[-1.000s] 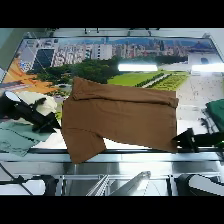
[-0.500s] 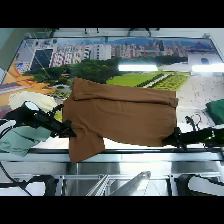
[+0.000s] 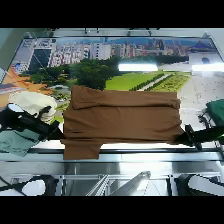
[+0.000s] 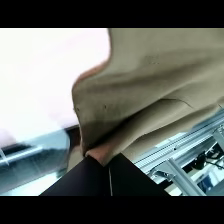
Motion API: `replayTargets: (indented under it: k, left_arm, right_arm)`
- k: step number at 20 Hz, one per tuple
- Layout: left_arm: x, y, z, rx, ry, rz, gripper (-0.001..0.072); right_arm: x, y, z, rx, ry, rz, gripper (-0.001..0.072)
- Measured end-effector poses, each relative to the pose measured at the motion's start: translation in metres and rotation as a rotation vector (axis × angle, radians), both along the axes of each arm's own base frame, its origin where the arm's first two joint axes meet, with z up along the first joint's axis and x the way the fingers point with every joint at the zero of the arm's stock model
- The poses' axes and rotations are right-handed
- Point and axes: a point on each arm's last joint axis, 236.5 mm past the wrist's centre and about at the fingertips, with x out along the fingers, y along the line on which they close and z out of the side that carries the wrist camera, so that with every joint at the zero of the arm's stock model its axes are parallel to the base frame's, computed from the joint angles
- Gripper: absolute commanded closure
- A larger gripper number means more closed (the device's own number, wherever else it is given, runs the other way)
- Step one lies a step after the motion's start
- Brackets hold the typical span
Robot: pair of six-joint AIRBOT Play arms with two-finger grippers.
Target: Fold the shirts.
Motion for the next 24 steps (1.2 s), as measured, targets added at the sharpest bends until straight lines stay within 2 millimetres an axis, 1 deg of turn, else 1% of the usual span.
replayTargets:
  k: [2, 3, 4, 6, 8, 10, 11, 12, 14, 16, 17, 18, 19, 20, 21, 22, 23, 24]
  left_arm:
    - [0.008, -0.001, 0.021, -0.022, -0.06, 0.043, 0.0682]
    - [0.016, -0.004, 0.032, -0.041, -0.111, 0.06, 0.0682]
    - [0.028, -0.01, 0.048, -0.078, -0.183, 0.079, 0.0682]
    - [0.054, -0.02, 0.082, -0.146, -0.328, 0.104, 0.0681]
    - [0.087, -0.026, 0.117, -0.183, -0.48, 0.112, 0.068]
    - [0.125, -0.028, 0.144, -0.188, -0.605, 0.108, 0.068]
    - [0.144, -0.03, 0.153, -0.19, -0.647, 0.1, 0.0684]
    - [0.162, -0.032, 0.156, -0.187, -0.673, 0.089, 0.0684]
    - [0.194, -0.038, 0.15, -0.186, -0.693, 0.063, 0.0685]
    - [0.225, -0.045, 0.134, -0.191, -0.69, 0.035, 0.0683]
    - [0.238, -0.049, 0.123, -0.195, -0.683, 0.025, 0.0682]
    - [0.25, -0.052, 0.111, -0.2, -0.672, 0.013, 0.061]
    - [0.258, -0.053, 0.1, -0.201, -0.661, 0.004, 0.0408]
    - [0.266, -0.054, 0.091, -0.206, -0.649, 0.001, 0.0359]
    - [0.27, -0.055, 0.084, -0.222, -0.624, -0.008, 0.0359]
    - [0.272, -0.055, 0.079, -0.237, -0.602, -0.019, 0.036]
    - [0.273, -0.053, 0.078, -0.256, -0.578, -0.029, 0.036]
    - [0.273, -0.05, 0.08, -0.272, -0.558, -0.034, 0.036]
  right_arm:
    - [0.005, -0.001, 0.013, 0.035, -0.014, -0.009, 0.0694]
    - [0.012, 0.001, 0.021, 0.06, -0.041, -0.013, 0.0694]
    - [0.023, 0.003, 0.031, 0.09, -0.09, -0.028, 0.0693]
    - [0.053, 0.009, 0.057, 0.169, -0.217, -0.07, 0.0693]
    - [0.086, 0.009, 0.081, 0.214, -0.351, -0.12, 0.0694]
    - [0.118, 0.003, 0.095, 0.205, -0.462, -0.162, 0.0694]
    - [0.134, 0.001, 0.098, 0.185, -0.514, -0.175, 0.0694]
    - [0.149, -0.001, 0.098, 0.164, -0.559, -0.187, 0.0693]
    - [0.179, -0.004, 0.094, 0.105, -0.649, -0.204, 0.0693]
    - [0.205, -0.007, 0.081, 0.04, -0.698, -0.216, 0.0693]
    - [0.214, -0.009, 0.07, 0.008, -0.706, -0.219, 0.0678]
    - [0.22, -0.01, 0.059, -0.013, -0.705, -0.22, 0.0528]
    - [0.225, -0.011, 0.047, -0.033, -0.698, -0.222, 0.0399]
    - [0.226, -0.012, 0.038, -0.043, -0.69, -0.215, 0.0397]
    - [0.225, -0.013, 0.028, -0.054, -0.678, -0.2, 0.0389]
    - [0.223, -0.016, 0.024, -0.064, -0.677, -0.174, 0.0334]
    - [0.221, -0.023, 0.024, -0.073, -0.68, -0.152, 0.0209]
    - [0.22, -0.033, 0.026, -0.088, -0.688, -0.129, 0.0183]
